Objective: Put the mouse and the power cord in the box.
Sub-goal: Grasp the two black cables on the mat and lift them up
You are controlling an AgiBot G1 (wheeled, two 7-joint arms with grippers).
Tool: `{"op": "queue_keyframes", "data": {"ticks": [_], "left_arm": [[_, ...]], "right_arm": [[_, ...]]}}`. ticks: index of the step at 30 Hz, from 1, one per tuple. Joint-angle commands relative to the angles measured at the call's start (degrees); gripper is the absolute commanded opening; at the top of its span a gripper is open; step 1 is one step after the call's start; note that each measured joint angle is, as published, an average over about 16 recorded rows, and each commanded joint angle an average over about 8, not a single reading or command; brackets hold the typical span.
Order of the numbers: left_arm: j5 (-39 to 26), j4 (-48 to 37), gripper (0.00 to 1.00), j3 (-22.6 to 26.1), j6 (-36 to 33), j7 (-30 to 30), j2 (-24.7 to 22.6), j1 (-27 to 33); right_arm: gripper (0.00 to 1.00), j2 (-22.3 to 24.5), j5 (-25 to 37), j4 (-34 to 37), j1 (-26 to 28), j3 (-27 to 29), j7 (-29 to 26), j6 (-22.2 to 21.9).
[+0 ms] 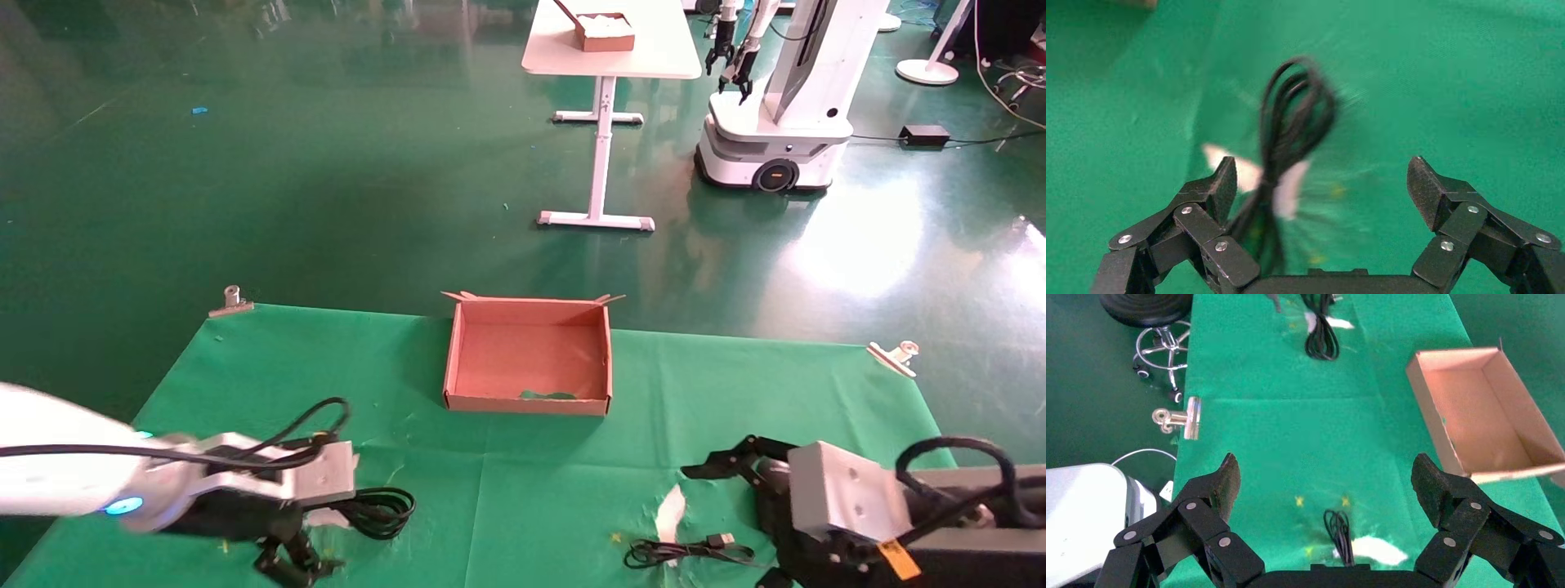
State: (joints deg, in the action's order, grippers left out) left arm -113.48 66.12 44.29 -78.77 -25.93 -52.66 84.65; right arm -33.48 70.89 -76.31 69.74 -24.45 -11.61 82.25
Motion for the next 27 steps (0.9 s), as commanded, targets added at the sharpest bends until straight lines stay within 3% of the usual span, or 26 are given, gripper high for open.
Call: {"op": "queue_keyframes", "data": {"ticks": [1, 11, 27], "left_arm": [[-5.3, -2.6, 1.0, 1.8, 2.3, -0.7, -3.1, 0.8], [-15.1, -11.9, 1.0, 6.1, 8.2, 1.7, -10.0, 2.2], [-15.1, -14.2, 1.0, 6.4, 8.8, 3.1, -11.0, 2.2]], "right_arm": [[1.0, 0.4, -0.1, 0.0, -0.1, 0.1, -0.2, 0.0], [1.0, 1.8, -0.7, 0.2, -0.3, 0.7, -0.2, 0.2], [1.0, 1.6, 1.5, 0.1, -0.9, 0.0, 0.0, -0.9]]}}
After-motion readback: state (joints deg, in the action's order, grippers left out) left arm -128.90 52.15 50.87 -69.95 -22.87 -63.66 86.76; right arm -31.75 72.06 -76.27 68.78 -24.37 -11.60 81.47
